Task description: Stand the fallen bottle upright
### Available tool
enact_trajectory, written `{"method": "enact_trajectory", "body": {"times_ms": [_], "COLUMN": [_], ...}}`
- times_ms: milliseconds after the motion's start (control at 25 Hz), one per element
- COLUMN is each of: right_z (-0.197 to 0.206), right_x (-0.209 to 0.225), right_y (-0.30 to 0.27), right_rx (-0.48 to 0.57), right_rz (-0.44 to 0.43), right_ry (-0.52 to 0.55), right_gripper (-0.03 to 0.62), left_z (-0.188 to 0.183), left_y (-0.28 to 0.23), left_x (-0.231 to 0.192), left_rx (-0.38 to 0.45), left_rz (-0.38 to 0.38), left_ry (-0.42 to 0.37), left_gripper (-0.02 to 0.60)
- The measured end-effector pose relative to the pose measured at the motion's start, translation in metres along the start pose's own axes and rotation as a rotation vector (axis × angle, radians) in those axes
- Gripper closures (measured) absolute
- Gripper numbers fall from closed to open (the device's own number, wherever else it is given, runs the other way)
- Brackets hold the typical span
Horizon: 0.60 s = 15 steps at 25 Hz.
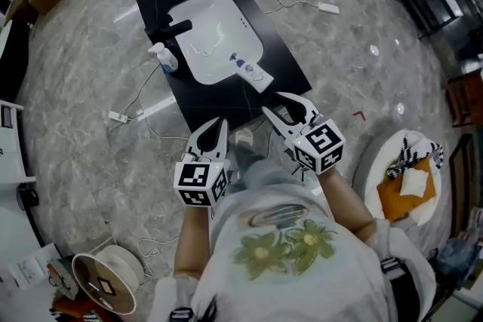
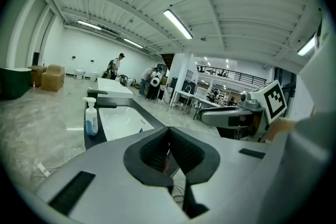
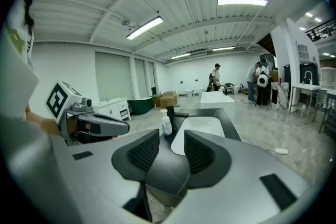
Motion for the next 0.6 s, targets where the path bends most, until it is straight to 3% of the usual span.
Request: {"method": "enact_trajectory", "body": {"times_ms": [600], "right_z": [-0.013], "right_x": [0.075], "right_y": [-0.088], "right_rx": [-0.07], "right_rz": [-0.01], "right_ry": [-0.018], "right_gripper": [0.434], "left_z": [-0.036], "left_y": [-0.1], "left_x": [-0.061], "left_rx": [-0.055], "left_rz": [0.02], "left_ry": [-0.001], "left_gripper": [0.563]}}
Point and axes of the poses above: the fingertips, and each gripper's own axes: y backward along the fingers, x to its right, z out of its underside, the point moved 8 cm from there along y, backward along the fingers, and after that the axes turned 1 degree about x, right-handed, at the moved point
